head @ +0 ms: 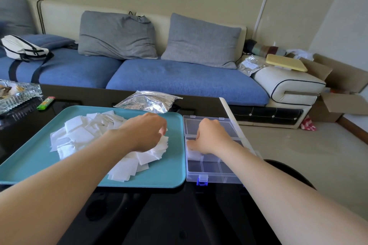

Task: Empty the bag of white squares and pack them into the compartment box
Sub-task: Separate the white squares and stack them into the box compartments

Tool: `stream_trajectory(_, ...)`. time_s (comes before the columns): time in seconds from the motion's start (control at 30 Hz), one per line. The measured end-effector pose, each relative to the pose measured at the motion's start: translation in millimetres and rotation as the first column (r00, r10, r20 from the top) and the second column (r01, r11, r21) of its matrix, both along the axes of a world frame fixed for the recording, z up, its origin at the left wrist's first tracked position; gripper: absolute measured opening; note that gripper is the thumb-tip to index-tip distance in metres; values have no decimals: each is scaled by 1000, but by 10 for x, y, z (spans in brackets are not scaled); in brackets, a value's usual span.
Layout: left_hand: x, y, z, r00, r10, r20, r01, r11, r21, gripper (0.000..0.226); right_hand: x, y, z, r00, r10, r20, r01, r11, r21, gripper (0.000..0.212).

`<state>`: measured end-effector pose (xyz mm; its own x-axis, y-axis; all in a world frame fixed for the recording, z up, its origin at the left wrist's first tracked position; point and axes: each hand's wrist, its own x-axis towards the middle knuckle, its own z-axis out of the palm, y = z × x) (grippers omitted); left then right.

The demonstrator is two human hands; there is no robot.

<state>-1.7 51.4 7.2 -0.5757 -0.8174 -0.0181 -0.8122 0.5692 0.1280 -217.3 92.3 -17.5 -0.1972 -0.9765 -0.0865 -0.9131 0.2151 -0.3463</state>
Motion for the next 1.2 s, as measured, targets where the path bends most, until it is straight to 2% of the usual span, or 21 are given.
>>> stream_trajectory(0.17, -82, 50, 15, 999, -38, 29, 38, 999, -17, 19, 35, -41, 64, 988, -141, 55, 135, 986, 96, 36)
stream_trajectory(0.3, -85, 47, 44, 1000, -19, 13, 19, 1000, -16, 27, 22, -29, 117, 966, -247, 79, 235, 962, 141, 31)
stream_trajectory(0.4, -44, 22, 67, 1000, 1, 24, -1, 1000, -8, 35, -23, 7, 145, 961, -259, 93, 245, 959, 146, 30)
stream_trajectory(0.53, 0, 9, 92, 995, -11, 103, 8, 999, 32, 39, -23, 56, 155, 988, -144, 47, 140, 987, 74, 12)
stream_trajectory(0.67, 8, 6, 63, 993, -77, 85, 73, 996, 47, 13, 79, 134, 225, 992, -33, -119, 30, 999, -28, 23)
stream_trajectory(0.83, 52, -13, -8, 990, -113, 82, 100, 984, 145, 42, 228, 187, 331, 970, 56, -236, -88, 988, -126, 23)
stream_trajectory(1.0, 80, -33, 6, 990, -126, 60, 113, 978, 175, 39, 365, 150, 313, 959, 120, -256, -164, 974, -157, 23)
stream_trajectory(1.1, 64, -26, 53, 988, -135, 68, 127, 986, 111, 25, 414, 128, 273, 949, 156, -275, -202, 969, -145, 20)
stream_trajectory(1.2, 52, -44, 101, 992, -98, 74, 99, 995, -9, 26, 445, 90, 223, 937, 225, -266, -265, 956, -123, 11)
